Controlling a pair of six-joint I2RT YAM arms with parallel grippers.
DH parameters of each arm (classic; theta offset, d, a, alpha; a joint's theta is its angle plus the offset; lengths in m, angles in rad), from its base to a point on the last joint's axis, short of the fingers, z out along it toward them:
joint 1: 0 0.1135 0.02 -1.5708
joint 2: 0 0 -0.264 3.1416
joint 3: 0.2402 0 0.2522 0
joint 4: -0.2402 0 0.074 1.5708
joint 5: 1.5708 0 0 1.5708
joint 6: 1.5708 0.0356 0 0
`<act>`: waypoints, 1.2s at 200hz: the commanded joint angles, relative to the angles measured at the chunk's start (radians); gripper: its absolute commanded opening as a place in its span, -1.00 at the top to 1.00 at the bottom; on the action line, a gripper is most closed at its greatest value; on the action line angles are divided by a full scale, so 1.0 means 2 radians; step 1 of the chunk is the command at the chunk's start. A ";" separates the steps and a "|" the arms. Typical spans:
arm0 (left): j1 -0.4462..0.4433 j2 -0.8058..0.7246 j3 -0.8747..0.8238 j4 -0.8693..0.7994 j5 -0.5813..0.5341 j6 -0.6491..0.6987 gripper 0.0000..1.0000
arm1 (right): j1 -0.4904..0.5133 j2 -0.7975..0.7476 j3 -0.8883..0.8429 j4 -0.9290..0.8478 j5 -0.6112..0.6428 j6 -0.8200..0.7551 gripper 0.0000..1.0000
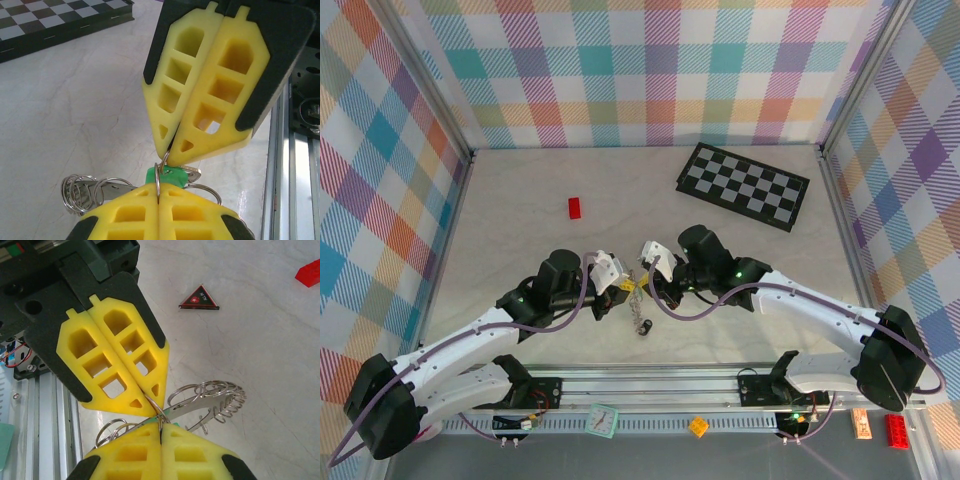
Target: Put the keys on the keyring
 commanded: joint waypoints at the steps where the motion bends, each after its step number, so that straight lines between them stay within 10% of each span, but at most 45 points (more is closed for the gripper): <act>1: -0.006 0.001 0.000 0.024 0.007 0.007 1.00 | 0.003 0.005 0.008 0.020 0.008 0.002 1.00; 179: -0.011 -0.015 -0.012 0.038 0.003 0.021 1.00 | 0.003 0.018 0.015 0.014 0.092 0.105 1.00; 240: -0.026 -0.040 -0.044 0.088 -0.027 0.048 1.00 | -0.010 0.040 0.031 -0.009 0.031 0.176 1.00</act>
